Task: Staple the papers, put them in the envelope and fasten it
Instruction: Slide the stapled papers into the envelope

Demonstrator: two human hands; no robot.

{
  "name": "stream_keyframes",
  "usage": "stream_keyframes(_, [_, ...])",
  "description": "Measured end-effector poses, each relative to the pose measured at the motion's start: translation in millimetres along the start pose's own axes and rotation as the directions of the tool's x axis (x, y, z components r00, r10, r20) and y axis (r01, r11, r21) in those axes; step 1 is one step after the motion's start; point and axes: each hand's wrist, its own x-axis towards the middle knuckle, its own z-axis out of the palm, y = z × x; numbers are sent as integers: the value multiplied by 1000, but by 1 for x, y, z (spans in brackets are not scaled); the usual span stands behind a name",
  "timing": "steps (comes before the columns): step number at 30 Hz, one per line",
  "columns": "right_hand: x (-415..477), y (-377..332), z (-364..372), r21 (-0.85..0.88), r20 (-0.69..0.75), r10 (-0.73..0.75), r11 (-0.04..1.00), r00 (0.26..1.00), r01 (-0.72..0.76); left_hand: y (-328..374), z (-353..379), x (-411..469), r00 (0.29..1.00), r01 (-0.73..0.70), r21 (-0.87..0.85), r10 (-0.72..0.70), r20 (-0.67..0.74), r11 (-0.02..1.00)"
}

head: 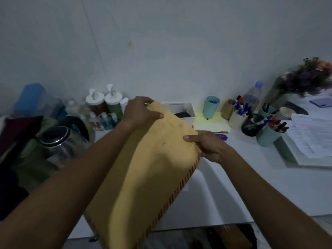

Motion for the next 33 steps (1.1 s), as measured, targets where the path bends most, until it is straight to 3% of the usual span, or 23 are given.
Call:
stream_keyframes(3, [4,44,29,57,-151,-47,997,987,56,-34,35,-28,991,-25,135,42,-129,991])
stream_keyframes(5, [5,70,44,31,-236,-75,996,969,84,-54,62,-51,986,53,177,-23,-167,983])
stream_keyframes(10, [16,128,63,-156,-391,-125,985,912,68,-87,119,-96,966,259,-37,-257,40,965])
stream_keyframes(18, [14,159,53,-263,-305,-166,961,938,85,-93,158,-108,853,522,-313,-479,207,793])
stream_keyframes(23, [15,155,31,-279,-226,-129,958,965,63,-77,157,-101,830,557,-356,-499,248,750])
stream_keyframes(30, [26,158,5,-425,-219,-35,903,975,-63,-78,164,-100,880,472,-203,-447,159,858])
stream_keyframes(33, [38,151,-7,-357,-307,-47,932,951,-69,-75,166,-104,865,500,-177,-480,143,848])
